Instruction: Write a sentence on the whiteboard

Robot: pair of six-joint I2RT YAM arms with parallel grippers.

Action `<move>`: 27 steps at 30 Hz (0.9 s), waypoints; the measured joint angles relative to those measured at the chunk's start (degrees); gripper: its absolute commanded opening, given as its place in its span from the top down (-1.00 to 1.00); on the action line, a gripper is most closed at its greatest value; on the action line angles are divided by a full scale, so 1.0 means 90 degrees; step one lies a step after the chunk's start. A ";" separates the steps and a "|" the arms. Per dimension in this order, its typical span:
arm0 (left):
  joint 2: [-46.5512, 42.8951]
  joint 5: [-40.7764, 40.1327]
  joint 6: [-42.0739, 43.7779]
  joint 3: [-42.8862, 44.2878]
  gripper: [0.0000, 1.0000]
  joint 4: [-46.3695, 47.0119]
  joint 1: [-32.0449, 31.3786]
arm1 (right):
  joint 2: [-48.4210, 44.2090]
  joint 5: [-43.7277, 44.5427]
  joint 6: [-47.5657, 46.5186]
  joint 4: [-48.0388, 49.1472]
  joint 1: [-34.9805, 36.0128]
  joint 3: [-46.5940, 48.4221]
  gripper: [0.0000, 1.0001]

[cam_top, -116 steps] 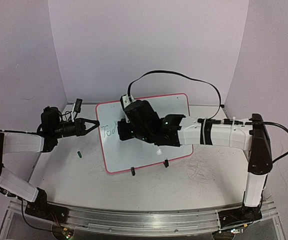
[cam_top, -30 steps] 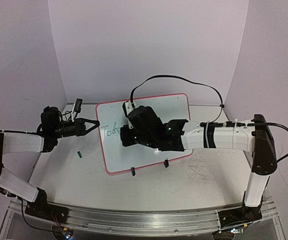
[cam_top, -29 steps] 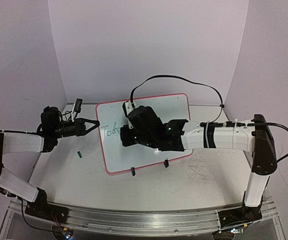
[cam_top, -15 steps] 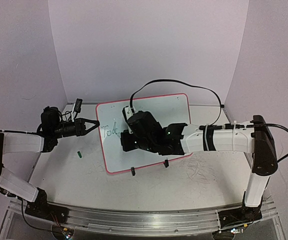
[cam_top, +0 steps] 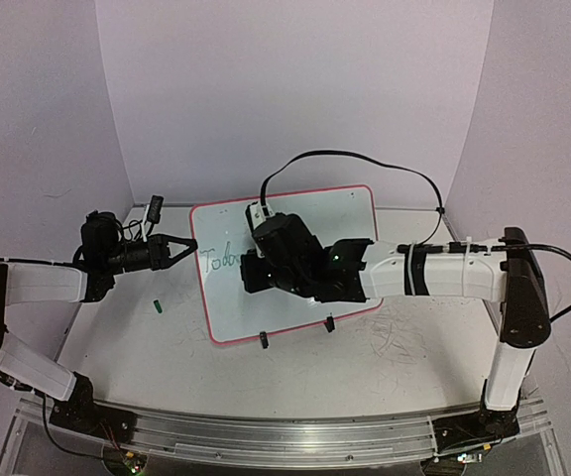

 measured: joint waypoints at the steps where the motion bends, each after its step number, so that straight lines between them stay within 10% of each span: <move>1: 0.0000 0.0000 0.0001 0.0000 1.00 0.0000 0.0000 | 0.0000 0.0027 -0.0009 -0.0003 -0.0012 0.0030 1.00; 27: 0.0000 -0.0031 0.0028 0.0000 1.00 -0.0046 0.0002 | -0.0058 -0.0115 0.0096 -0.0020 0.0039 -0.0264 1.00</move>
